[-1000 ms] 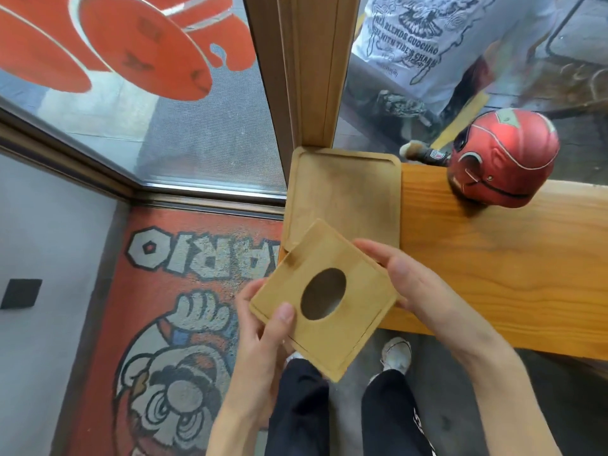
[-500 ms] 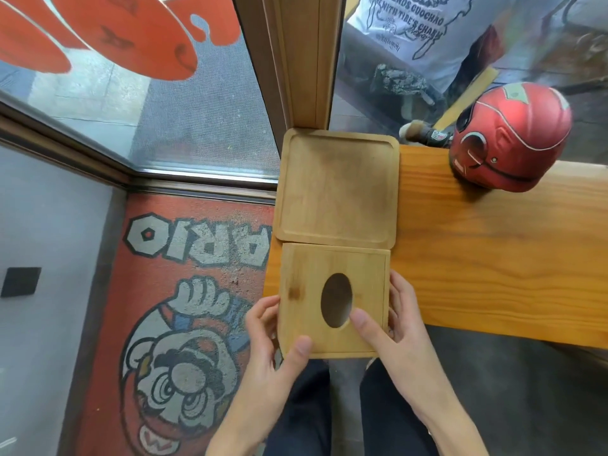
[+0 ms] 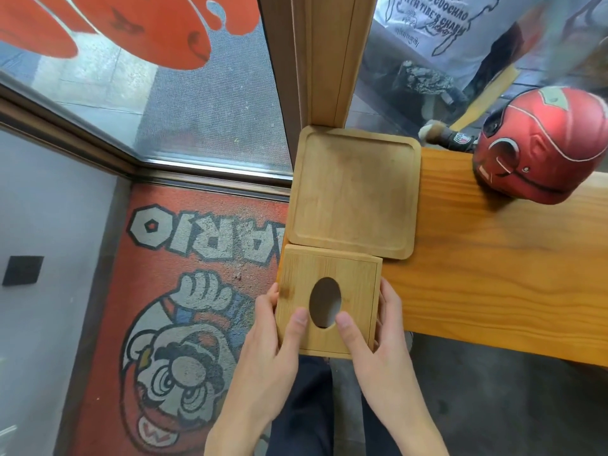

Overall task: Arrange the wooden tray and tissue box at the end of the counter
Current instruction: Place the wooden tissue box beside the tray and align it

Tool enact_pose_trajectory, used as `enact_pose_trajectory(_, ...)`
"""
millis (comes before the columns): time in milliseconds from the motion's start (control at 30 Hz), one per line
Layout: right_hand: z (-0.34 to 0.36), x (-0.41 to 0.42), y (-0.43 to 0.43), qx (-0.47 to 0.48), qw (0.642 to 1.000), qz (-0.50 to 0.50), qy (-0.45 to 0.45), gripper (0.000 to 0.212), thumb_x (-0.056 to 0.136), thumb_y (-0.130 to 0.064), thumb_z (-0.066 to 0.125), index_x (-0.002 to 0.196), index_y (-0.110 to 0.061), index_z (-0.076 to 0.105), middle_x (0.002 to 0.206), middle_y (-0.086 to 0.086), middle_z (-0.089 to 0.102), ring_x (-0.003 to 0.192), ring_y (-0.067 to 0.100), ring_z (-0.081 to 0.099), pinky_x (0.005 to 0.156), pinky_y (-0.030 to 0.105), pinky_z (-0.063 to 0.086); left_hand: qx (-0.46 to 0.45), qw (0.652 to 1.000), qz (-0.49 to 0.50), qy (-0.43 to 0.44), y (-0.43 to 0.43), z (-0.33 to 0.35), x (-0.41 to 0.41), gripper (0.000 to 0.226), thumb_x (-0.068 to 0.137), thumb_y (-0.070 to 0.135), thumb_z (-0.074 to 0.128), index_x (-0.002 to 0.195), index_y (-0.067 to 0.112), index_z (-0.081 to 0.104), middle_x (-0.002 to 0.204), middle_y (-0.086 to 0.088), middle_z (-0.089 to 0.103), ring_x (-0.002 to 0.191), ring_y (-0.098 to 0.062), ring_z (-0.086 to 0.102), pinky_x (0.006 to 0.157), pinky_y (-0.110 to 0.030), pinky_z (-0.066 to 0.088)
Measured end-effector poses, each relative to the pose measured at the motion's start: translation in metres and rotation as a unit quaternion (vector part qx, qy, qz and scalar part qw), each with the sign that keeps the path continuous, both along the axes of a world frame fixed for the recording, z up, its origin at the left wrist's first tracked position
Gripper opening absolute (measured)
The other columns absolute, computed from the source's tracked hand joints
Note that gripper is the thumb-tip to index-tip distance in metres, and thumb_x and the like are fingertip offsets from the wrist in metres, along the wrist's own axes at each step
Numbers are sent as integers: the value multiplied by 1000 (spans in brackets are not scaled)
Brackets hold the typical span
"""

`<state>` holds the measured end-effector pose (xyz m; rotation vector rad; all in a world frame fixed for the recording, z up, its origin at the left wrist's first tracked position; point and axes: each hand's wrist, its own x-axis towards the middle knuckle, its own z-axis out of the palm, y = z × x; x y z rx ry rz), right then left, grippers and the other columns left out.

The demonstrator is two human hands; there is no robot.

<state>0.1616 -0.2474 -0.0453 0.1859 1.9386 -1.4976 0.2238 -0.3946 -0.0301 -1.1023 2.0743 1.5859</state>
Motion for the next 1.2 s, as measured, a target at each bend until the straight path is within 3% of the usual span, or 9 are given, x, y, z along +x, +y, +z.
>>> enact_pose_trajectory(133, -3, -2, -10, 2, 1000, -2, 2, 77, 85, -49, 64, 149, -47, 22, 144, -32, 45, 131, -10, 47, 103, 22, 47, 5, 1000, 19, 11, -6, -4, -4, 45, 94, 60, 41, 130, 33, 40, 125, 17, 65, 114, 0, 61, 99, -31, 48)
enact_pose_trajectory(267, -4, -4, -17, 4, 1000, -4, 8, 77, 84, -53, 65, 148, -50, 23, 139, -39, 47, 132, -11, 47, 105, 25, 45, 18, 999, 33, 30, -10, -3, -7, 41, 97, 57, 39, 136, 48, 30, 122, 46, 54, 114, 18, 55, 90, -16, 44)
enact_pose_trajectory(333, -3, 0, -18, 5, 1000, -7, 2, 77, 84, -51, 67, 148, -52, 23, 137, -41, 47, 131, -12, 48, 106, 26, 46, 23, 999, 32, 34, -12, -4, -5, 41, 94, 56, 41, 133, 57, 28, 123, 50, 51, 116, 20, 53, 91, -14, 42)
enact_pose_trajectory(433, -3, 7, -20, 10, 1000, -15, -6, 76, 80, -56, 67, 142, -61, 23, 134, -47, 46, 129, -13, 49, 103, 25, 47, 34, 998, 38, 34, -16, -7, -2, 41, 91, 52, 45, 130, 50, 34, 124, 46, 53, 116, 16, 55, 95, -21, 45)
enact_pose_trajectory(567, -2, 13, -22, 24, 999, -28, -18, 74, 74, -63, 65, 130, -75, 19, 128, -55, 43, 126, -15, 49, 104, 27, 46, 49, 998, 33, 32, -19, -9, 0, 49, 85, 62, 49, 128, 40, 40, 123, 27, 63, 113, 0, 65, 100, -39, 51)
enact_pose_trajectory(800, -6, 3, -23, 30, 999, -23, -16, 76, 83, -56, 66, 147, -56, 25, 137, -42, 49, 130, -9, 50, 106, 32, 47, 37, 998, 43, 39, -19, -9, -10, 30, 95, 48, 47, 121, 35, 41, 112, 31, 64, 103, 3, 64, 85, -25, 47)
enact_pose_trajectory(1000, -7, 2, -24, 39, 999, -22, -8, 76, 84, -59, 62, 150, -54, 25, 137, -45, 48, 128, -16, 49, 102, 24, 45, 11, 999, 30, 33, -21, -12, -11, 28, 92, 53, 46, 118, 46, 38, 111, 30, 64, 103, 1, 64, 84, -28, 48)
enact_pose_trajectory(1200, -9, 4, -24, 29, 999, -41, -15, 77, 82, -55, 66, 150, -50, 32, 139, -38, 53, 129, -12, 51, 108, 29, 45, 3, 1000, 13, 24, -23, -11, -13, 36, 90, 59, 46, 124, 56, 33, 118, 34, 62, 108, 3, 64, 97, -40, 50)
